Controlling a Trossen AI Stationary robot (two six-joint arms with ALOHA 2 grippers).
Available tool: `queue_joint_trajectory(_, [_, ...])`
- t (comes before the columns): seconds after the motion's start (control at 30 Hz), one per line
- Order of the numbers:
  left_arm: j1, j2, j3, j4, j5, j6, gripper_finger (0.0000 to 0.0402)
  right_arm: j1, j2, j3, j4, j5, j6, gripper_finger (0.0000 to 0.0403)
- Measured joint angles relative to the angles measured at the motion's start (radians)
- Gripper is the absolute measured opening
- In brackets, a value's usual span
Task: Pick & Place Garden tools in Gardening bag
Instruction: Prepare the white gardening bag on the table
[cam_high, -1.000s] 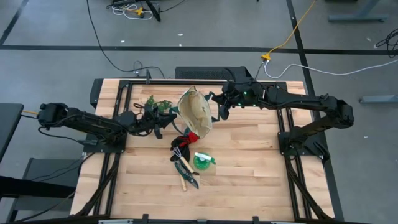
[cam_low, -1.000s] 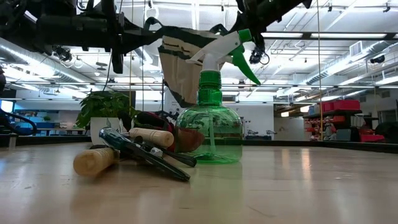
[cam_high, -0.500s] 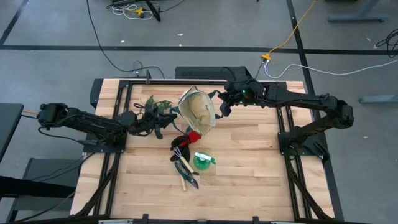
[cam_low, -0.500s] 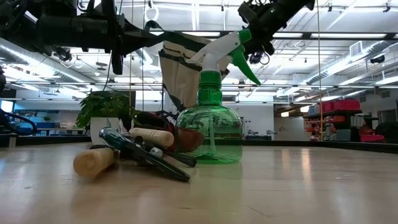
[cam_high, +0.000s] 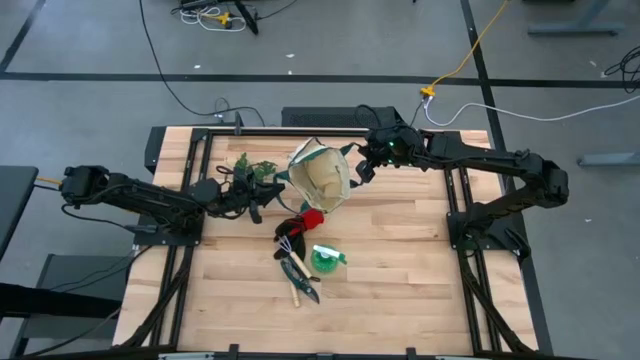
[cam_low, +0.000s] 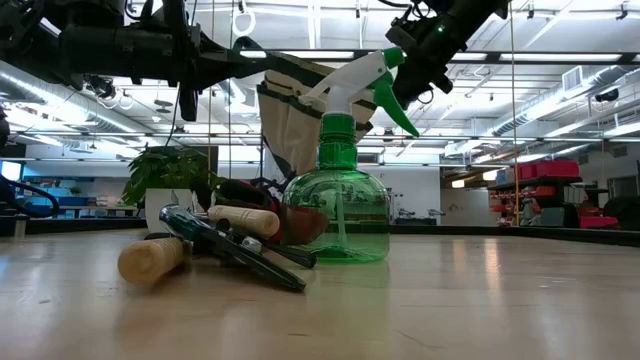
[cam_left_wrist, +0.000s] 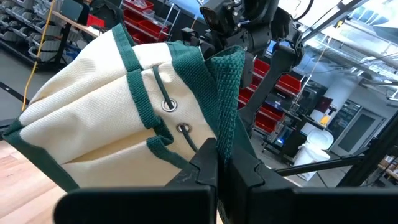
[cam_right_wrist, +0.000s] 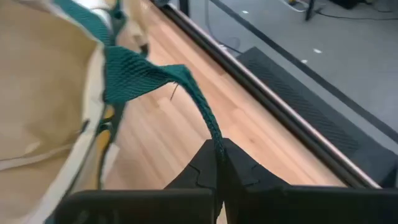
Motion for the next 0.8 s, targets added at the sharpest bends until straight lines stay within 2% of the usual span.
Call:
queue_joint_trajectory(0.27, [0.002, 0.000, 0.000, -0.021, 0.000, -0.007, 0.0009, -0.003, 0.000, 0.000, -0.038, 0.061, 0.009, 0.0002])
queue_joint_trajectory(0.47, [0.022, 0.000, 0.000, -0.025, 0.000, -0.031, 0.0009, -0.002, 0.000, 0.000, -0.034, 0.051, 0.023, 0.0002])
queue_joint_trajectory(0.8, [0.150, 0.000, 0.000, -0.095, 0.003, -0.109, 0.0009, -0.002, 0.000, 0.000, 0.002, 0.036, 0.023, 0.0002])
